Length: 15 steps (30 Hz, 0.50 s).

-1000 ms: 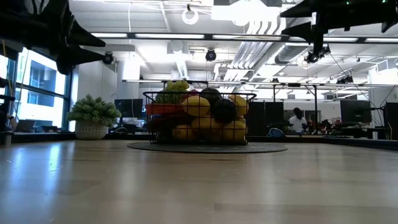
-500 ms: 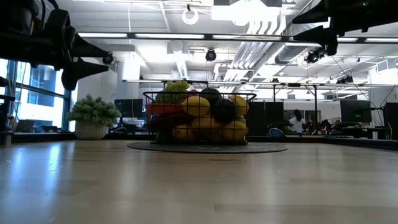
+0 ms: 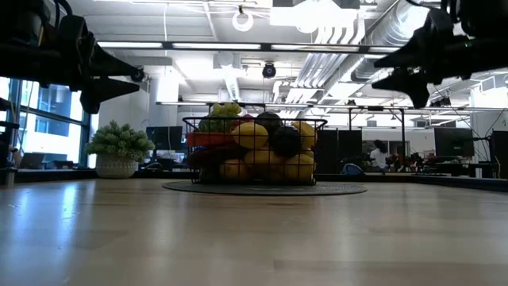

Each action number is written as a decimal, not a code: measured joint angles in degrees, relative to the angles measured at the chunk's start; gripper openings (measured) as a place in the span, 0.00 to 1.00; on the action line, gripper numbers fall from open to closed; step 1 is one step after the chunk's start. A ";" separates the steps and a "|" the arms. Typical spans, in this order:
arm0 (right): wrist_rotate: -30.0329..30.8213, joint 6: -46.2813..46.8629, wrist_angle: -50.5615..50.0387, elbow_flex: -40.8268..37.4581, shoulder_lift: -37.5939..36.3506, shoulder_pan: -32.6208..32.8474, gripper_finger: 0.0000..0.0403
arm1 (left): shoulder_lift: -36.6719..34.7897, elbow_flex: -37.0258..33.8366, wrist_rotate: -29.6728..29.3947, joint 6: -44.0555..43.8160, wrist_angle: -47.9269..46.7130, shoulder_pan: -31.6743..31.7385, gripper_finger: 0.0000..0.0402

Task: Build produce basket
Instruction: Return to Home Position

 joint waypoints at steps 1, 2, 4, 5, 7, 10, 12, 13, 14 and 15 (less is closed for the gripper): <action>-0.69 0.43 0.50 -1.07 -0.30 -0.01 0.58 | 0.00 0.00 -0.13 0.23 0.01 0.00 0.51; -1.52 0.86 1.45 -2.22 -0.71 0.00 0.58 | 0.00 0.00 -0.24 0.26 0.00 0.00 0.51; -2.68 1.82 3.56 -4.72 -1.64 0.02 0.58 | 0.00 0.00 -0.26 0.30 0.00 0.00 0.51; -3.01 2.51 4.67 -6.03 -2.19 0.08 0.58 | 0.00 0.00 -0.26 0.29 -0.01 0.00 0.51; -3.45 2.95 6.50 -8.21 -3.46 0.39 0.58 | 0.00 0.00 -0.26 0.31 -0.02 0.00 0.51; -4.48 2.97 7.82 -10.29 -5.55 1.23 0.58 | 0.00 0.00 -0.26 0.29 -0.02 -0.01 0.51; -4.75 2.78 7.24 -10.67 -6.99 1.87 0.58 | 0.00 0.00 -0.26 0.31 -0.03 0.00 0.51; -4.79 2.62 6.16 -10.66 -7.58 2.20 0.58 | 0.00 0.00 -0.26 0.29 -0.04 0.00 0.51; -4.90 2.59 5.38 -10.66 -8.12 2.55 0.58 | 0.00 0.00 -0.26 0.31 -0.04 0.00 0.51; -5.26 2.29 5.23 -10.66 -8.69 2.89 0.58 | 0.00 0.01 -0.26 0.31 -0.04 0.00 0.51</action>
